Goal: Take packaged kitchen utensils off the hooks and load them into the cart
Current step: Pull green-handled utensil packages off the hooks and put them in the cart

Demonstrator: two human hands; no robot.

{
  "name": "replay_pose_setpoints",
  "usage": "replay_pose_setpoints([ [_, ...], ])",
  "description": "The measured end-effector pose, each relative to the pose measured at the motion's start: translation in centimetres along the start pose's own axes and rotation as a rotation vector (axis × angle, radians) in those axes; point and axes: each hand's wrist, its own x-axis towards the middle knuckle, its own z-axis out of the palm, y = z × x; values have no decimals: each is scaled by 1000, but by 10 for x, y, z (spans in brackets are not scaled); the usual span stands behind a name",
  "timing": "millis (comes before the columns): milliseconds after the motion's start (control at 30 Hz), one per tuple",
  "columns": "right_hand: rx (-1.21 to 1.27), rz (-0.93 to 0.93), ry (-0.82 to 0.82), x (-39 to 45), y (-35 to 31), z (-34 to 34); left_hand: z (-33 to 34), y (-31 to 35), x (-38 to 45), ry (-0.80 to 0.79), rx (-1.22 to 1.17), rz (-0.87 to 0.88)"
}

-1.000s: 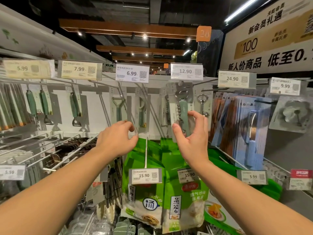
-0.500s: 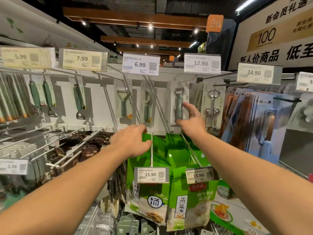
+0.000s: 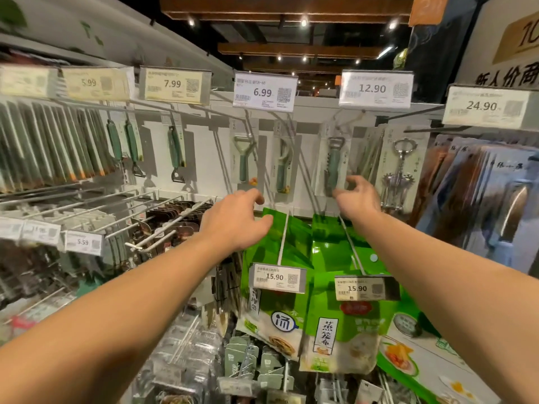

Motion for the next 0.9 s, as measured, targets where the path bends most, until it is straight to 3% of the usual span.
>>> replay_pose_setpoints([
  [100, -32, -11, -43, -25, -2, 3, -6, 2, -19, 47, 27, -49],
  [433, 280, -267, -471, -161, -76, 78, -51, -43, -132, 189, 122, -383],
  [600, 317, -410, -789, -273, -124, 141, -87, -110, -259, 176, 196, -673],
  [900, 263, -601, -1329, -514, -181, 253, -155, -228, -506, 3, 249, -1134],
])
